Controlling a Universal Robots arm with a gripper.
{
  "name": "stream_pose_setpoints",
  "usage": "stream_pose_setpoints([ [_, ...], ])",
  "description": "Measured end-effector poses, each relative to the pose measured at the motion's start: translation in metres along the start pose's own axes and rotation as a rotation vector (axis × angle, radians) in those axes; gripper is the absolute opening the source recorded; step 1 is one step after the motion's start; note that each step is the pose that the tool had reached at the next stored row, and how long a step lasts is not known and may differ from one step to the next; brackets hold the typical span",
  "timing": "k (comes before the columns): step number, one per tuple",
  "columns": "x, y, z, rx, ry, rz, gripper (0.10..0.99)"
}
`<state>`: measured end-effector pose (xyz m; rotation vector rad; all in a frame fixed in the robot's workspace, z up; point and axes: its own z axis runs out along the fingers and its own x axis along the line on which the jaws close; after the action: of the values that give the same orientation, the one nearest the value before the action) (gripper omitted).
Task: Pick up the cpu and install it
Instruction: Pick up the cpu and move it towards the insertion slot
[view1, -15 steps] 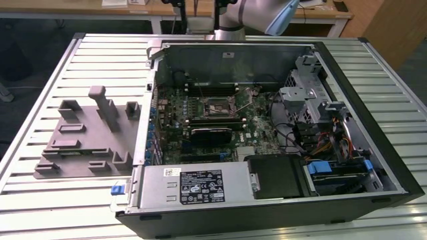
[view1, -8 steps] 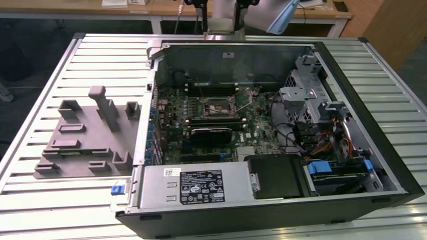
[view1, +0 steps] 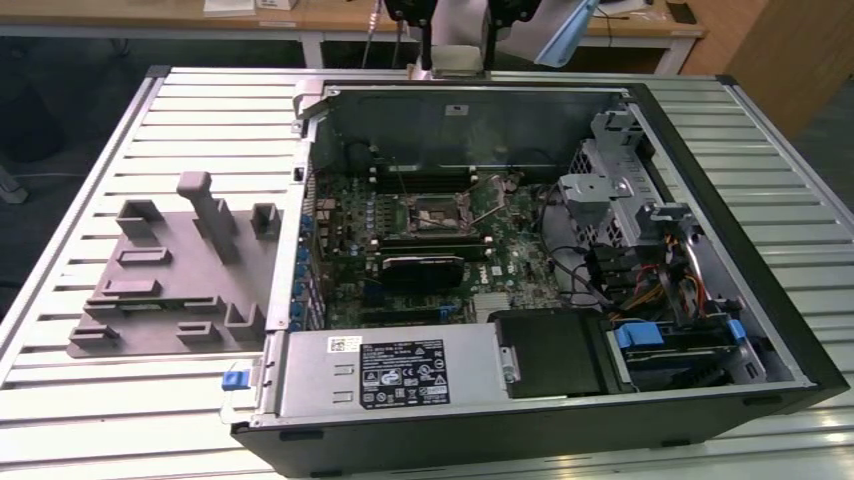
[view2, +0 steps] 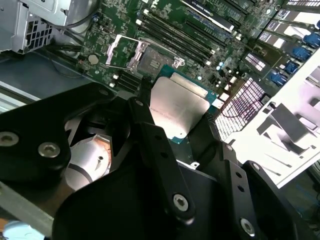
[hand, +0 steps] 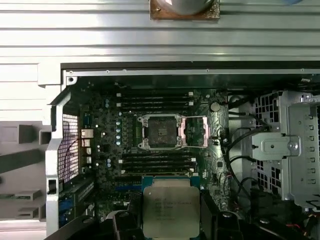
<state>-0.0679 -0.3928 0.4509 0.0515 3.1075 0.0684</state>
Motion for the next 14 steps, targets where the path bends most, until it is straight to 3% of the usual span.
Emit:
stream_pose_setpoints([
  [4, -0.0002, 0.0000, 0.0010, 0.000, 0.0000, 0.000, 0.545],
  [14, -0.0006, -0.0008, 0.0186, 0.000, 0.0000, 0.000, 0.545],
])
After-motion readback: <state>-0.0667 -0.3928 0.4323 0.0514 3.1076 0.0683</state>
